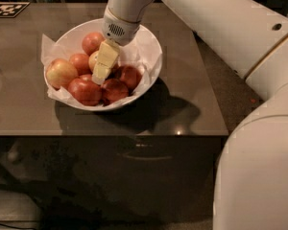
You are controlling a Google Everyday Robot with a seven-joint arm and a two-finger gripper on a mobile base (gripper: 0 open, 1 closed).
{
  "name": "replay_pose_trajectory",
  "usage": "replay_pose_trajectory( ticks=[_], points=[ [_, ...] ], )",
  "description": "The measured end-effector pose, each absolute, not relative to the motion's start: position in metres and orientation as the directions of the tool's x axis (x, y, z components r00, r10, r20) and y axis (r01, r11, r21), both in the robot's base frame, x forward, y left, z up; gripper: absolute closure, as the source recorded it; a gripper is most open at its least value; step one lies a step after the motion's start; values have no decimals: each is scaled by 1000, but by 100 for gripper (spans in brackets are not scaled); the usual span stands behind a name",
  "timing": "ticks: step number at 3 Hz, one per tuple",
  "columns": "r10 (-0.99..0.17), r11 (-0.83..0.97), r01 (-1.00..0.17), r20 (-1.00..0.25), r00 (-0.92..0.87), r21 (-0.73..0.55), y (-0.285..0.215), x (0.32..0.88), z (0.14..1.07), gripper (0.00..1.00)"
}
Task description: Pick apple from white bowl
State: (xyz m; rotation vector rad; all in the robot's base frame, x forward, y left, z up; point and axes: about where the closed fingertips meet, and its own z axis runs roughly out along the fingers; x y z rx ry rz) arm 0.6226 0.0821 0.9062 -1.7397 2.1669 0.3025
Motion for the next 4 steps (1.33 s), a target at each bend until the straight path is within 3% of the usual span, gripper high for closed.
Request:
replay_pose_trajectory(
  ticks=[1,4],
  points=[
    [-900,226,-973,-394,-189,-48,82,623,906,0],
    [-899,225,-973,-394,-189,-49,82,623,906,66]
  ],
)
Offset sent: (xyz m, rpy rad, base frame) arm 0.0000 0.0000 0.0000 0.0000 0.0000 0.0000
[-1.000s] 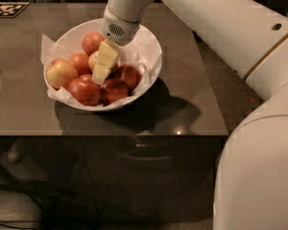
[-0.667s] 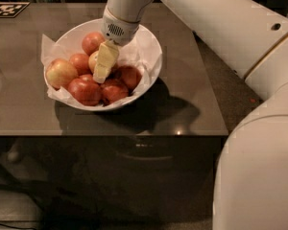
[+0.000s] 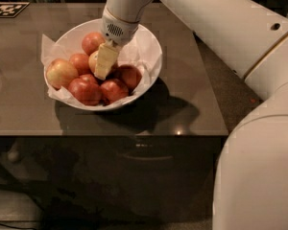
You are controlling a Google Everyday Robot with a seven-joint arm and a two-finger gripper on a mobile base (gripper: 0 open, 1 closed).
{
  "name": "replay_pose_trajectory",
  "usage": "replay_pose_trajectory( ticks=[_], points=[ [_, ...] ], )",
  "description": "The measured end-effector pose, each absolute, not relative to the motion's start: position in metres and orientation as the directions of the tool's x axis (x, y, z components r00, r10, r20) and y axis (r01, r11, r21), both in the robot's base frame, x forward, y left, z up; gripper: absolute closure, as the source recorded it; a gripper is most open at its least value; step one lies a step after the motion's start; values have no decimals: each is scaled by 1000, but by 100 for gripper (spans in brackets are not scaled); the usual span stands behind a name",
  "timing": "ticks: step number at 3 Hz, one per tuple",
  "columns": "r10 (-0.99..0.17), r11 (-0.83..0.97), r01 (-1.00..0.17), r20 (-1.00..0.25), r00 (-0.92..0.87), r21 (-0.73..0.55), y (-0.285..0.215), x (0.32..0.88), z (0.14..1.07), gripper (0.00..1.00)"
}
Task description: Pick apple from white bowl
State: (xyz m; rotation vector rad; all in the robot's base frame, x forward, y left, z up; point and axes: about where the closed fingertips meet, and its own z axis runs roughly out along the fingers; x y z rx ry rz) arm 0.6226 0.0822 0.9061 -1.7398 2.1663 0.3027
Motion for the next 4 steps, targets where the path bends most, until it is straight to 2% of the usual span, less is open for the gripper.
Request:
replay_pose_trajectory(
  ticks=[1,2,4],
  points=[
    [-899,224,-973,-396,-187,-50,83,623,906,89],
    [-905,209,-969,-403,-140,-133,80,605,935,100],
    [-891,147,-945,-454,1,-291,69,558,1055,100]
  ],
)
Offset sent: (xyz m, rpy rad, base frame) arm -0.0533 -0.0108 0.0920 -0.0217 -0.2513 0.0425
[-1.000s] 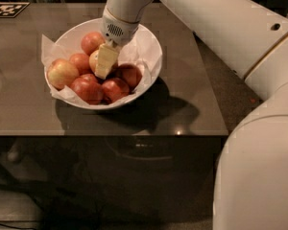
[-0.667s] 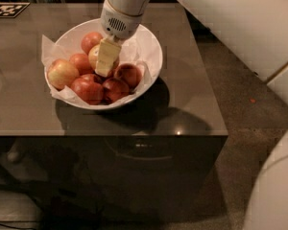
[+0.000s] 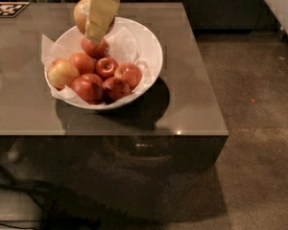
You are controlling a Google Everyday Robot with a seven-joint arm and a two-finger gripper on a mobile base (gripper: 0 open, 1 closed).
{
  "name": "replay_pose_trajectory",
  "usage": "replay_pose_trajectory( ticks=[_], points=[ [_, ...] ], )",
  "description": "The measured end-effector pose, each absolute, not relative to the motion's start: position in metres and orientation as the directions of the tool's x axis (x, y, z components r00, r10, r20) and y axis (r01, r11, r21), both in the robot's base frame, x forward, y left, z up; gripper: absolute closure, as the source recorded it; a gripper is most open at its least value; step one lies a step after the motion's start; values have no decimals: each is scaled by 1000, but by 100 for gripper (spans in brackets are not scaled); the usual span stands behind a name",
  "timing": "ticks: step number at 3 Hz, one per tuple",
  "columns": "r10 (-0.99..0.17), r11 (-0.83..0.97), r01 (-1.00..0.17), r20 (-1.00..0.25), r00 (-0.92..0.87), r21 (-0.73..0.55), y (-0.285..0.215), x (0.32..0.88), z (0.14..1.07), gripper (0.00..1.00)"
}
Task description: Pick apple from white bowl
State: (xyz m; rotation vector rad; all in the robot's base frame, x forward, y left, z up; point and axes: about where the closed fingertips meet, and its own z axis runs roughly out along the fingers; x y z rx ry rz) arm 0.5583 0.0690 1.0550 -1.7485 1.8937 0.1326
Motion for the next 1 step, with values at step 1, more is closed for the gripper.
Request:
replay_pose_trajectory(
  ticks=[1],
  points=[
    [-888,149,-944,-461,4,-295,70,558,1058,100]
  ],
)
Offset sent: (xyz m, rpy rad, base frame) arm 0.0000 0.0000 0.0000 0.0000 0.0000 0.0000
